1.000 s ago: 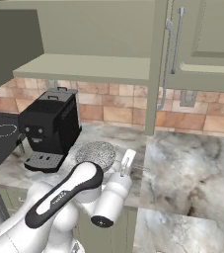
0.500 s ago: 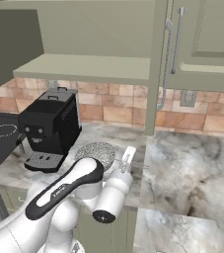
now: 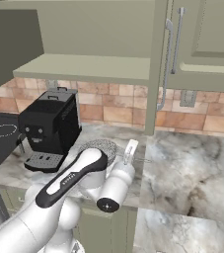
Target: Open the cabinet and setup a tea strainer by placing it in the bowl upright.
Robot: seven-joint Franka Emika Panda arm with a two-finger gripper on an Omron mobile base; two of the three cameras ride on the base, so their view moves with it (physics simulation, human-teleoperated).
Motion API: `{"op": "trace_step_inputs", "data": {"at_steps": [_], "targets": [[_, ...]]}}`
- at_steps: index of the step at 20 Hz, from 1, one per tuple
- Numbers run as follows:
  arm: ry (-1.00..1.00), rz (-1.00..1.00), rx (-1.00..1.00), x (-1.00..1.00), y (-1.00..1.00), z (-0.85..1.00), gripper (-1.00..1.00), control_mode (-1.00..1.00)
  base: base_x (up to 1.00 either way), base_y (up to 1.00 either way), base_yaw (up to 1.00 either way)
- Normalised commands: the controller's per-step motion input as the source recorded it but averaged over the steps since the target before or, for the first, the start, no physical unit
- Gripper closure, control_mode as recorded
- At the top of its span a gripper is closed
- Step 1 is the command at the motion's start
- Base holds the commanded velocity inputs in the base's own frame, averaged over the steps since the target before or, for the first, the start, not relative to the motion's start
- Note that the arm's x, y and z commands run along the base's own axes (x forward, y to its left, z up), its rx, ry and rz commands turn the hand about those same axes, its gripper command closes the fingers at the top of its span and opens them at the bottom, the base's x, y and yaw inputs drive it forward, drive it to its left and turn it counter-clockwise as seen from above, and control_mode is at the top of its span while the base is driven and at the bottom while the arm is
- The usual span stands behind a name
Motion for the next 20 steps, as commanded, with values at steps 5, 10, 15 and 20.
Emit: {"op": "trace_step_inputs", "data": {"at_steps": [5, 10, 15, 20], "targets": [[-0.01, 0.0, 0.0, 0.06, 0.0, -0.21, 1.0, -1.0, 0.0, 0.0, 0.0], [0.0, 0.0, 0.0, 0.08, 0.0, -0.26, 1.0, -1.0, 0.0, 0.0, 0.0], [0.0, 0.0, 0.0, 0.11, 0.0, -0.18, 1.0, -1.0, 0.0, 0.0, 0.0], [0.0, 0.0, 0.0, 0.04, 0.0, -0.06, 1.0, -1.0, 0.0, 0.0, 0.0]]}}
